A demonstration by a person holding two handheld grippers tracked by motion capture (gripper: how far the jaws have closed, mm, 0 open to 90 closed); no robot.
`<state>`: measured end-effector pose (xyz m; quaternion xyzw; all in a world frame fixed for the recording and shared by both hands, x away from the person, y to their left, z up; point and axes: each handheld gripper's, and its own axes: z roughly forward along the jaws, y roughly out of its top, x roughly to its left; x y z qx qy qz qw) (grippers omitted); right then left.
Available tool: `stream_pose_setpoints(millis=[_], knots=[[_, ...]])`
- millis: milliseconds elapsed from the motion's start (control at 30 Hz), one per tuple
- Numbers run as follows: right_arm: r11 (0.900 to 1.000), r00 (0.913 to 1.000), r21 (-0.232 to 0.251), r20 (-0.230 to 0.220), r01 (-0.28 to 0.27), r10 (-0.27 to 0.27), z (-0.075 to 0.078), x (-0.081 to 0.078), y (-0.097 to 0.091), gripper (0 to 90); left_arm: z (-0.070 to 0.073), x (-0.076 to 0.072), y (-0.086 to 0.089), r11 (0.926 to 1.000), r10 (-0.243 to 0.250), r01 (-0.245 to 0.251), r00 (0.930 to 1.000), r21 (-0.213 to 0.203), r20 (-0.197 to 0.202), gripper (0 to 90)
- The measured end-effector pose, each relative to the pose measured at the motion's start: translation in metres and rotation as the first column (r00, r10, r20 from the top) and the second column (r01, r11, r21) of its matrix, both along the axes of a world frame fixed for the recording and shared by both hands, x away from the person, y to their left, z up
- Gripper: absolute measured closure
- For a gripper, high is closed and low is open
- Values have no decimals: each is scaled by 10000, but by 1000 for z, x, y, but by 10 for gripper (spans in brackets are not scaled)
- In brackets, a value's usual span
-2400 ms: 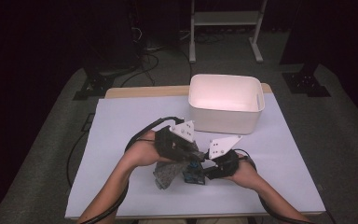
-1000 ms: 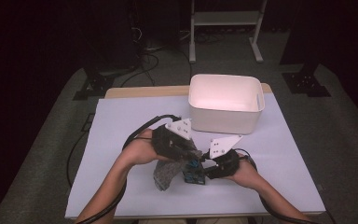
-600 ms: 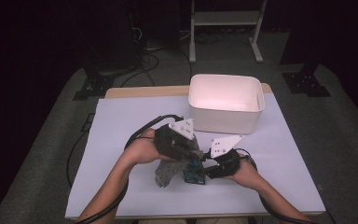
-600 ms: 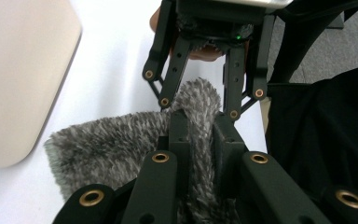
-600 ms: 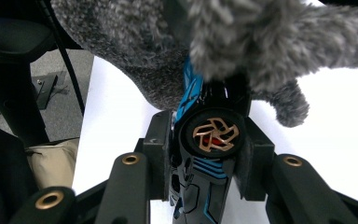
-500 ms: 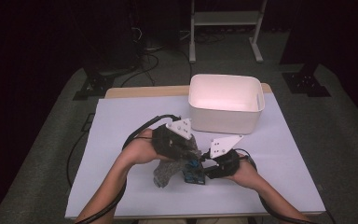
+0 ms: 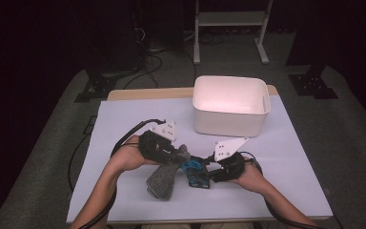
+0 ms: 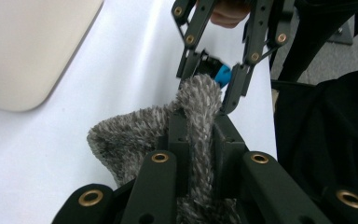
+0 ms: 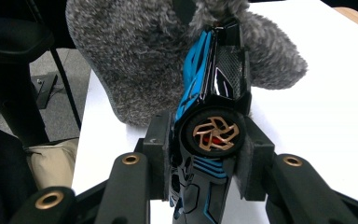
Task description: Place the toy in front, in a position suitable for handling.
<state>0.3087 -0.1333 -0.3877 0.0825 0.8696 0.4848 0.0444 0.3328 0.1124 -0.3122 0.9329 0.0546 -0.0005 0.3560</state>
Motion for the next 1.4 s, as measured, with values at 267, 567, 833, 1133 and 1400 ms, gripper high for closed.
stream_pose_setpoints(millis=[267,567,833,1133,1400], knots=[[10000,10000,32,-62,8,-8,0,0,-1,614,-12,3,11,9986,187,-204,9992,-483,-366,806],[9999,9998,84,-167,59,-58,-1,0,-6,615,-28,7,15,9987,377,-399,9969,-312,-687,803],[9995,9991,256,-379,209,-199,-2,1,-10,616,-37,12,16,9944,376,-488,9924,-941,-1172,807],[10000,9996,98,-268,10,-7,9,3,1,634,-37,9,21,9949,320,-434,9919,-911,-1231,811],[9896,9988,-1424,-462,-212,148,23,5,5,621,-38,8,12,9936,104,-239,9926,-1103,-1206,809]])
